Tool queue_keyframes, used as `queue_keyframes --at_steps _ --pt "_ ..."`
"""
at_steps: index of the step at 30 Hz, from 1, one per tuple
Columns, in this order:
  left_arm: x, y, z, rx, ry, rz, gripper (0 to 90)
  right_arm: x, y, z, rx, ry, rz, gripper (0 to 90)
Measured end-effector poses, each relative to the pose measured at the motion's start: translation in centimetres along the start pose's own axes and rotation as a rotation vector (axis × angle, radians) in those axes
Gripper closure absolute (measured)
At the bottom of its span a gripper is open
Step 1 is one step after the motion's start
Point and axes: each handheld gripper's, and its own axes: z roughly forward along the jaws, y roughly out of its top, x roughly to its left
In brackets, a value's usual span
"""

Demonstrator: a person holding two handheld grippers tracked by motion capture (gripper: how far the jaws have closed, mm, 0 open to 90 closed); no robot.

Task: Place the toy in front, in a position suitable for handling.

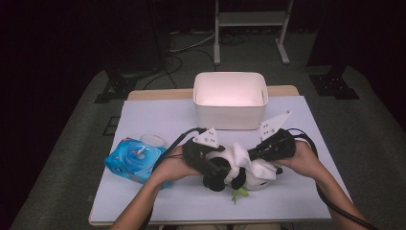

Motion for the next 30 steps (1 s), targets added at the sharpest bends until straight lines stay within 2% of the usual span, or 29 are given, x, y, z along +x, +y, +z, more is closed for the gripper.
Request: queue_keyframes --at_steps 3,5,10,17,22,25,30 --pt "-0.1 0.0 0.0 0.000 0.002 0.003 29.0 0.0 0.1 -0.7 -0.025 -0.008 0.004 80.6" --pt "-0.1 0.0 0.0 -0.001 0.002 0.000 29.0 -0.2 -0.1 -1.6 -0.055 -0.002 0.030 77.0" --pt "0.1 0.0 0.0 0.001 0.000 -0.005 28.9 -0.1 -1.0 -3.1 -0.068 -0.023 0.043 74.5" --pt "0.2 0.1 0.1 0.006 0.004 -0.009 28.8 0.6 -3.0 -4.4 -0.070 -0.014 0.062 70.0" --pt "0.2 0.1 0.2 0.008 0.006 -0.006 28.8 1.0 -3.5 -3.6 -0.053 -0.006 0.065 61.4" --pt "0.0 0.1 0.2 0.003 0.004 -0.007 28.8 1.1 -3.0 -2.4 -0.055 0.002 0.052 56.5" --pt "-0.4 0.0 0.3 -0.001 -0.006 0.007 28.9 1.2 -1.7 -0.5 -0.047 -0.002 0.019 55.7"
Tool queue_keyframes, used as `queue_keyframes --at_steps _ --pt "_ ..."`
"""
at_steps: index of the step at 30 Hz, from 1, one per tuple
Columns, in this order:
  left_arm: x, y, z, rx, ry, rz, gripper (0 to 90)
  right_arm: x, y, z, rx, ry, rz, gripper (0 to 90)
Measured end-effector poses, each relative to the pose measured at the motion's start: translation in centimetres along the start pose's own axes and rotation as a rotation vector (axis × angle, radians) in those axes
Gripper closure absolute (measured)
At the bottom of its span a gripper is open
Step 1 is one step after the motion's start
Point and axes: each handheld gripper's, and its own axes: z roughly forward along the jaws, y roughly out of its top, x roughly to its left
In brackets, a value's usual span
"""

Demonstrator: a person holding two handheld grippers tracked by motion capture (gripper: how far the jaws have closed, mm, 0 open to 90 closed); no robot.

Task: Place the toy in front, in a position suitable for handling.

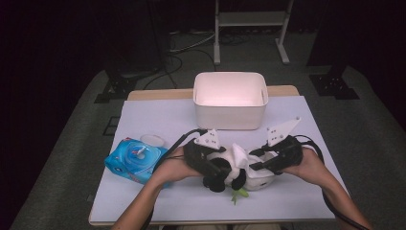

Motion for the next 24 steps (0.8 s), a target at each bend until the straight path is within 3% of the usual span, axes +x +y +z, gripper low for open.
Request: queue_keyframes --at_steps 3,7,9,11,15,21,24 --pt "-0.2 0.0 0.1 -0.002 -0.001 0.006 28.8 0.0 0.6 1.0 0.000 -0.007 -0.022 56.7" --pt "-0.3 -0.1 0.1 0.003 -0.002 0.010 28.4 -0.2 1.0 1.7 -0.030 -0.002 -0.013 61.5" --pt "-0.4 -0.1 0.1 0.010 0.000 0.015 28.1 -0.3 1.1 1.9 -0.032 0.001 -0.008 66.3" --pt "-0.4 -0.1 0.1 0.008 -0.006 0.015 28.1 -0.2 1.1 2.0 -0.032 -0.004 -0.016 78.9" --pt "-0.3 -0.2 0.1 -0.003 -0.005 0.004 28.2 -0.4 0.9 1.2 -0.021 0.004 -0.012 84.8" --pt "-0.2 -0.3 0.1 -0.005 -0.002 0.000 28.2 -0.7 0.1 -1.7 -0.002 -0.043 0.007 84.9" --pt "-0.3 -0.2 0.1 -0.006 -0.002 -0.001 28.2 -0.7 0.0 -1.6 0.010 -0.036 0.016 84.9"
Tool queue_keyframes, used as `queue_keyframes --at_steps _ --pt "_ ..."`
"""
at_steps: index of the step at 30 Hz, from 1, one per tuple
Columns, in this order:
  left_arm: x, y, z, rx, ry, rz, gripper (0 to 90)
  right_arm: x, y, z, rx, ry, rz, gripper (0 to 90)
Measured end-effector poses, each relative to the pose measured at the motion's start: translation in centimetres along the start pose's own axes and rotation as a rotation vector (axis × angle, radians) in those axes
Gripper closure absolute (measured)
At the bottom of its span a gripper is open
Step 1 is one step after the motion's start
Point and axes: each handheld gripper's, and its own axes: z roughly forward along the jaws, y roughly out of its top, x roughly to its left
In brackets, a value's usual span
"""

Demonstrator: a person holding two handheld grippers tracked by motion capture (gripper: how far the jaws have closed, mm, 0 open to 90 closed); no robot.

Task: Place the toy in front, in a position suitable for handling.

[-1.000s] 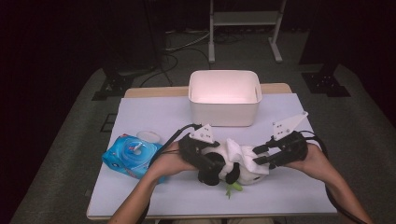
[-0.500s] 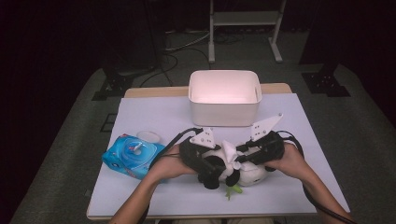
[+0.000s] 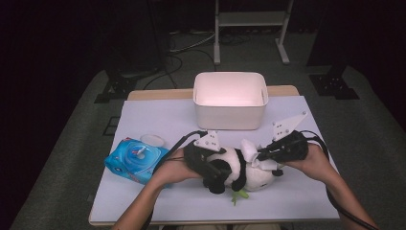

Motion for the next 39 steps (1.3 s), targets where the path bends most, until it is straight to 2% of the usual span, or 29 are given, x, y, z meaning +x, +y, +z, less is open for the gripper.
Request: queue_keyframes --at_steps 7,10,15,18,25,30,35,39 --pt "-0.3 0.1 0.0 0.012 0.012 0.015 27.8 0.4 1.4 3.0 -0.002 0.056 -0.029 84.8" --pt "-0.2 0.0 -0.1 0.005 0.006 0.011 27.9 0.2 2.0 2.9 -0.033 0.072 -0.026 84.8" --pt "0.1 -0.1 -0.1 0.003 0.007 0.001 28.1 0.1 1.7 2.5 -0.015 0.068 -0.028 84.8" --pt "0.4 -0.3 -0.1 -0.011 0.003 -0.018 28.1 -0.1 0.8 1.6 -0.012 0.051 -0.012 84.8" --pt "0.2 -0.3 -0.2 -0.006 0.002 -0.009 28.1 -0.4 -3.5 -1.6 -0.091 0.022 0.087 84.7" --pt "0.2 -0.4 -0.2 -0.016 0.002 -0.014 28.1 -0.5 -6.4 -2.6 -0.116 0.007 0.144 84.7" --pt "0.1 -0.4 -0.2 -0.007 0.002 -0.006 28.1 -0.6 -7.5 -2.8 -0.122 0.006 0.168 84.6" --pt "0.2 -0.4 -0.2 -0.016 0.004 -0.018 27.7 -0.7 -6.8 -2.7 -0.121 0.003 0.156 84.6"
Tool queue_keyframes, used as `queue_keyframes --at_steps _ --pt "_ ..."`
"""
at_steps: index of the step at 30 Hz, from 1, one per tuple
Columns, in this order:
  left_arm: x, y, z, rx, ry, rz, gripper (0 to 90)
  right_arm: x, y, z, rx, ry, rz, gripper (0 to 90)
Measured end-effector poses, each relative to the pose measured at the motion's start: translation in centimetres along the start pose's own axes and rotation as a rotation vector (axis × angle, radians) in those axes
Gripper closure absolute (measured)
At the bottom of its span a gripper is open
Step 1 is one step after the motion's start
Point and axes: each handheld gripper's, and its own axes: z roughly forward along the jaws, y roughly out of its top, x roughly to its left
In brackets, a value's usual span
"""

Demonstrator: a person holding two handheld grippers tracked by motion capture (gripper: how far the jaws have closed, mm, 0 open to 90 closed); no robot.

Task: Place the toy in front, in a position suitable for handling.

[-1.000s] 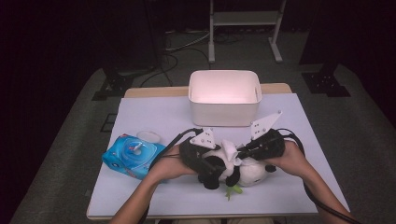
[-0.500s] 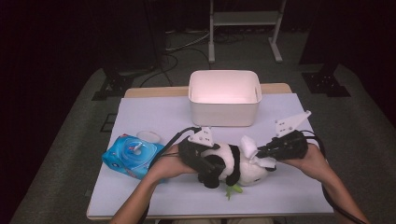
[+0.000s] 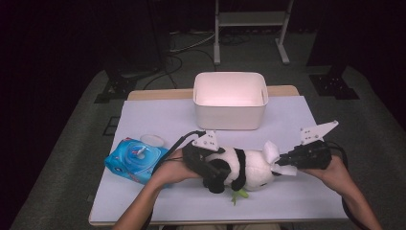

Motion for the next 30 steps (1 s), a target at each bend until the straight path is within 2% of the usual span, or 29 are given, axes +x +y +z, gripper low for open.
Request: queue_keyframes --at_steps 6,12,15,23,30 --pt "-0.3 0.0 0.0 0.005 -0.003 0.013 27.1 -0.4 3.1 1.9 0.036 0.024 -0.044 84.6" --pt "-0.4 0.0 -0.1 0.010 -0.007 0.016 27.2 0.0 5.0 4.1 0.064 0.054 -0.097 84.2" --pt "-0.3 0.0 -0.1 0.002 -0.021 0.012 27.4 0.0 4.8 3.7 0.062 0.051 -0.093 84.3" --pt "-0.7 0.4 0.0 0.015 -0.010 0.027 27.1 0.1 2.5 1.3 0.044 0.038 -0.045 84.3" --pt "-0.7 1.6 0.1 0.050 -0.004 0.045 19.6 0.6 2.4 2.2 0.048 0.054 -0.058 84.3"
